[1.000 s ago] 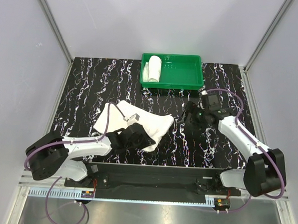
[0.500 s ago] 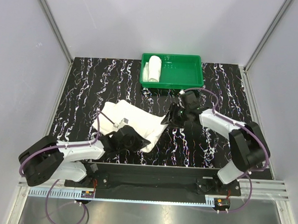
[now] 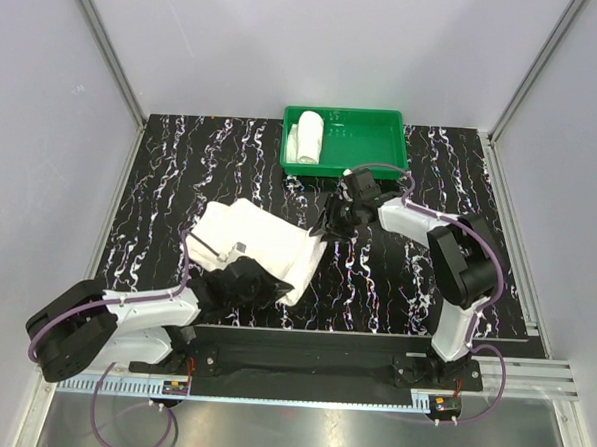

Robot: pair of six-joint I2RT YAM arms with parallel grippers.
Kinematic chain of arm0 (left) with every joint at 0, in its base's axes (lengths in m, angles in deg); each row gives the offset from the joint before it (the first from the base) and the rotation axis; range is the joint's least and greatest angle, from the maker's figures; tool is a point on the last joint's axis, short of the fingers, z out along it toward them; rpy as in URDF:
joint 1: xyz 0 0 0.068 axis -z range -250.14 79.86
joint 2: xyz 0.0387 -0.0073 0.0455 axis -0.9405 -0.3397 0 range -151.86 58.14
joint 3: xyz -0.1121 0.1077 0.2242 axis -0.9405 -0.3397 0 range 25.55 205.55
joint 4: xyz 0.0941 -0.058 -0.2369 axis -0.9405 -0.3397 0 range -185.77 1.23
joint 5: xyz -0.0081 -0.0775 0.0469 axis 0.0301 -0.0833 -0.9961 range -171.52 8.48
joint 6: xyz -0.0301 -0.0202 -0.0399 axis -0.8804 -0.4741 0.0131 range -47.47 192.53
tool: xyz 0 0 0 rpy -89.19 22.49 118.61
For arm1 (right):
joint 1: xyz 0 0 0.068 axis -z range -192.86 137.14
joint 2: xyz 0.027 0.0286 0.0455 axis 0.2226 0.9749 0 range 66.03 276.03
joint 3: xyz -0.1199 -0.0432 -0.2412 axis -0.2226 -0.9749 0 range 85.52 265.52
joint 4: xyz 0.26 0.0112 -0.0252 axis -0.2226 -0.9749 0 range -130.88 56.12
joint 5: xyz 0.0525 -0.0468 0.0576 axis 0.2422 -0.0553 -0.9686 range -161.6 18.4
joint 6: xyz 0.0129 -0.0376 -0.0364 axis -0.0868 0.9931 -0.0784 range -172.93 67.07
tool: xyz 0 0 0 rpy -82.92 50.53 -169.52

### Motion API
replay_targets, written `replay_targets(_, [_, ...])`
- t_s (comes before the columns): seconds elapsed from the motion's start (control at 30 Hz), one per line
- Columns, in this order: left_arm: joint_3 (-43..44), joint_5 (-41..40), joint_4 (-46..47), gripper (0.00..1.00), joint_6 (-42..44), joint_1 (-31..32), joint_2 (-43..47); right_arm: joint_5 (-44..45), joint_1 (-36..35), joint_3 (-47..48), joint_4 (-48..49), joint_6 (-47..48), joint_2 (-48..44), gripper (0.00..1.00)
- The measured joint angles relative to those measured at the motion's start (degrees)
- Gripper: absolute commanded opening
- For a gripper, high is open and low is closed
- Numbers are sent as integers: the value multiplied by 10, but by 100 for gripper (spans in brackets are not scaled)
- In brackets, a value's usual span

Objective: Roll the towels

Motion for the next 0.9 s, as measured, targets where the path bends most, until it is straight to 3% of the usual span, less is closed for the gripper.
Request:
replay_targets(0.2, [-33, 0, 20, 3, -14, -2, 10, -14, -12, 26, 2, 0, 42, 47])
replay_targets(0.27, [-35, 0, 20, 13, -15, -3, 10, -17, -16, 33, 7, 0, 55, 47])
replay_targets(0.3, [-35, 0, 19, 26, -11, -4, 10, -21, -17, 35, 11, 0, 60, 47])
replay_targets(0.4, [-29, -2, -7, 43, 10, -7, 12, -29, -17, 42, 19, 0, 69, 47])
replay_targets(0.63, [73, -53, -202, 46, 112, -5, 30, -28, -18, 51, 26, 0, 78, 47])
replay_targets(0.8, [189, -173, -374, 47, 200, 40, 52, -24, -19, 52, 24, 2, 78, 47])
replay_targets(0.9, [269, -246, -428, 47, 255, 79, 48, -22, -20, 54, 23, 4, 78, 47])
